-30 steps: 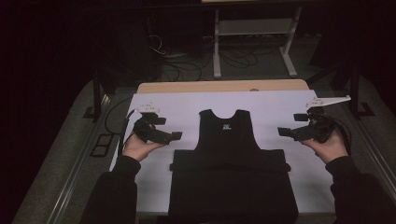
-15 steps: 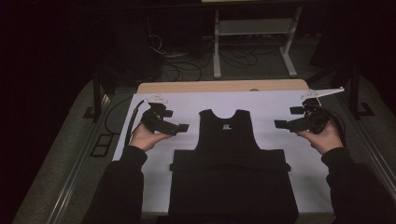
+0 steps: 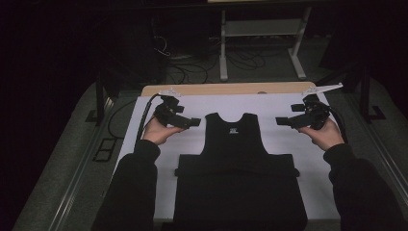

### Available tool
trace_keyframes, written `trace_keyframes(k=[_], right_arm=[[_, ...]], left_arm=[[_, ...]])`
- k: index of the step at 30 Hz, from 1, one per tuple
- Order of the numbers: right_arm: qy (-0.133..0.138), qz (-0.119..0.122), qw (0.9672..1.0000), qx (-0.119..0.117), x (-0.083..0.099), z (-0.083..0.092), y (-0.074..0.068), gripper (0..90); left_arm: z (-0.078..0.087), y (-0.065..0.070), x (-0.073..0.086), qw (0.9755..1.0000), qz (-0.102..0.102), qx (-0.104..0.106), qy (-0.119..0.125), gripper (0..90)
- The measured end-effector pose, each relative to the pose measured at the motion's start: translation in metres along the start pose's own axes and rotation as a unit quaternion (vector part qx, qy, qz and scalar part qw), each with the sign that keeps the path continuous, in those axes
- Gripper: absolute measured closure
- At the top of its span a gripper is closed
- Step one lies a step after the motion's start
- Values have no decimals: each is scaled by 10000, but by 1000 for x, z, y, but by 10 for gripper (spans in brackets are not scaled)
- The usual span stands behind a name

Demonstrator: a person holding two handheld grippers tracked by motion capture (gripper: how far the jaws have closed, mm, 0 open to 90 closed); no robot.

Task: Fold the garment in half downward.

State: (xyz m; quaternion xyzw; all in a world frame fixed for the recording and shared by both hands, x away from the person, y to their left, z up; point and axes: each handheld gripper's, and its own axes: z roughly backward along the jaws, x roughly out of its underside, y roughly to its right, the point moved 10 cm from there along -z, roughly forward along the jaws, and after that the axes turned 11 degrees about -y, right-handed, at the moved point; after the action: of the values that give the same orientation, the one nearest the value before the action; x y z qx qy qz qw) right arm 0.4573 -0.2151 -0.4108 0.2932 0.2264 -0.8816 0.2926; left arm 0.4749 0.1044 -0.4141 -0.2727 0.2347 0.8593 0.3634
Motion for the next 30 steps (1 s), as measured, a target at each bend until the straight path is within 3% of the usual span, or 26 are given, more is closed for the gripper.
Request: trace_keyframes(k=[9, 13, 22, 30], right_arm=[[-58, -71, 10000, -9, -8, -17, 12, 0], [-114, -136, 9998, -2, -9, -27, 15, 0], [-45, -246, 9997, 57, -16, -46, 22, 0], [-266, -342, 9991, 32, -8, -74, 27, 0]], left_arm=[[-4, -12, -8, 9996, 220, -31, 172, 0], [-11, -16, -6, 9996, 251, -54, 134, 0], [-45, -28, 2, 9988, 475, -28, -122, 0], [-67, -35, 3, 9979, 639, -9, -61, 0]])
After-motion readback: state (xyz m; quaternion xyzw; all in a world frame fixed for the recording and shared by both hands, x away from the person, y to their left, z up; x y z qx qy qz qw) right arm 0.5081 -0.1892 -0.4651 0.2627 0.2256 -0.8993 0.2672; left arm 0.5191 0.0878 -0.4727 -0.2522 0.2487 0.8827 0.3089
